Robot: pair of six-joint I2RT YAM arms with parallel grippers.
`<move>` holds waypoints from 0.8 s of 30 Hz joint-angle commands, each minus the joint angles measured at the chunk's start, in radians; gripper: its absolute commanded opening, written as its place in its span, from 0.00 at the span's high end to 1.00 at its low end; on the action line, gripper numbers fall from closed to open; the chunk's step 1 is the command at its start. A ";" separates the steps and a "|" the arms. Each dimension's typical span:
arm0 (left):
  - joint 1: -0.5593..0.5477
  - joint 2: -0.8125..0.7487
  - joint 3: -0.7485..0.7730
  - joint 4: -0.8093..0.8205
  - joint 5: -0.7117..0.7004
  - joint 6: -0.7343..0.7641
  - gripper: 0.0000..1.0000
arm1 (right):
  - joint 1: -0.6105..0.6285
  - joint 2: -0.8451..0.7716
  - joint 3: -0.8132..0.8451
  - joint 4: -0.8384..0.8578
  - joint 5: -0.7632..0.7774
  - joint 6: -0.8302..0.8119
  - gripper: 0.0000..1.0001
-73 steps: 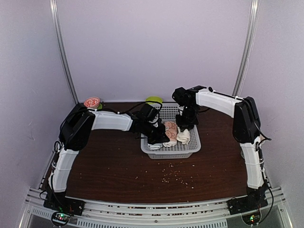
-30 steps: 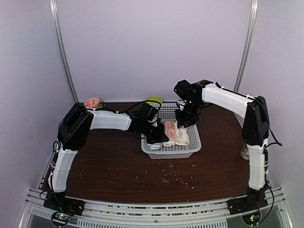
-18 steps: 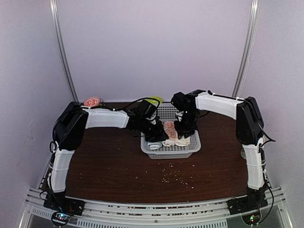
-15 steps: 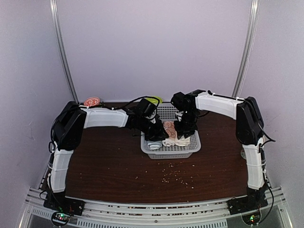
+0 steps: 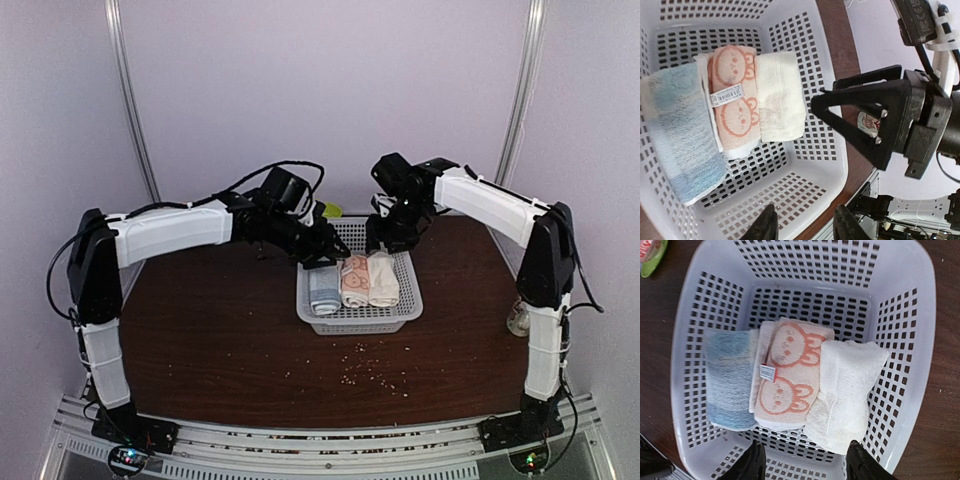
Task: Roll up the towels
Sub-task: Reset both arms
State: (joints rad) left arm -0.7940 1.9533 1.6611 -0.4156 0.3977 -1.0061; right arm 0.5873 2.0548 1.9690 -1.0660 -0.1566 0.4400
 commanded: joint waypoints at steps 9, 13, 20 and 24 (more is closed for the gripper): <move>0.003 -0.595 -0.456 -0.107 -0.764 0.358 0.34 | -0.001 -0.607 -0.612 0.494 0.268 -0.018 0.45; 0.110 -0.722 -0.578 -0.100 -0.678 0.362 0.13 | -0.021 -0.849 -0.936 0.738 0.405 0.056 0.31; 0.405 -0.753 -0.561 -0.175 -0.425 0.427 0.07 | -0.132 -1.013 -1.094 0.708 0.449 0.148 0.09; 0.408 -0.783 -0.539 -0.189 -0.509 0.546 0.02 | -0.140 -1.090 -1.180 0.751 0.508 0.158 0.06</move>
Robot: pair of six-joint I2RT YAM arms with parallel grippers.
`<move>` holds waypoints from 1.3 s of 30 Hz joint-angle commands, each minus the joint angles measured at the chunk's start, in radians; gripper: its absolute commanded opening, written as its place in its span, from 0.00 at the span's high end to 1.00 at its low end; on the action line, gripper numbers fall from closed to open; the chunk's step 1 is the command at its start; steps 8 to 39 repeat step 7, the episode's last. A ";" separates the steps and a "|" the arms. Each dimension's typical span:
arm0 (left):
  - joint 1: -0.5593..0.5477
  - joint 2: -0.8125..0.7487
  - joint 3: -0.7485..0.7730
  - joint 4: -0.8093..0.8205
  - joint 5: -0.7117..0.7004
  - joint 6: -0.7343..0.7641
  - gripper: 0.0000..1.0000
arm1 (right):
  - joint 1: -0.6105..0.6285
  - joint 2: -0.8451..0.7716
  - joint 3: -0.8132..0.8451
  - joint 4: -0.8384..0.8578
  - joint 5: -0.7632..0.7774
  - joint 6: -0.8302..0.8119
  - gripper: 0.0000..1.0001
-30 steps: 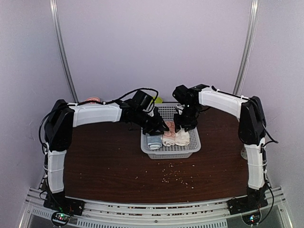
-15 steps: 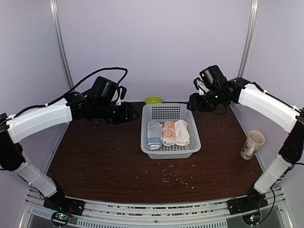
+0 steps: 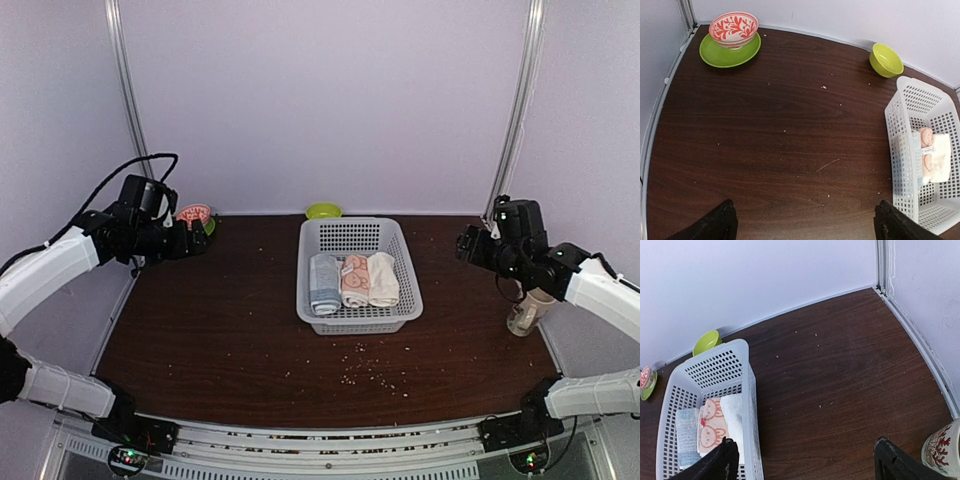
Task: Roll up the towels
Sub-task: Reset both arms
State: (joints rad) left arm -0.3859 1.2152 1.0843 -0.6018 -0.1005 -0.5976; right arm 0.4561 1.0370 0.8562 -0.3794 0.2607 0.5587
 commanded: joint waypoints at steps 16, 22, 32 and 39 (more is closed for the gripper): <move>0.000 -0.125 -0.028 0.034 -0.206 0.214 0.02 | -0.018 -0.156 -0.148 0.145 0.161 0.053 0.00; 0.000 -0.125 -0.028 0.034 -0.206 0.214 0.02 | -0.018 -0.156 -0.148 0.145 0.161 0.053 0.00; 0.000 -0.125 -0.028 0.034 -0.206 0.214 0.02 | -0.018 -0.156 -0.148 0.145 0.161 0.053 0.00; 0.000 -0.125 -0.028 0.034 -0.206 0.214 0.02 | -0.018 -0.156 -0.148 0.145 0.161 0.053 0.00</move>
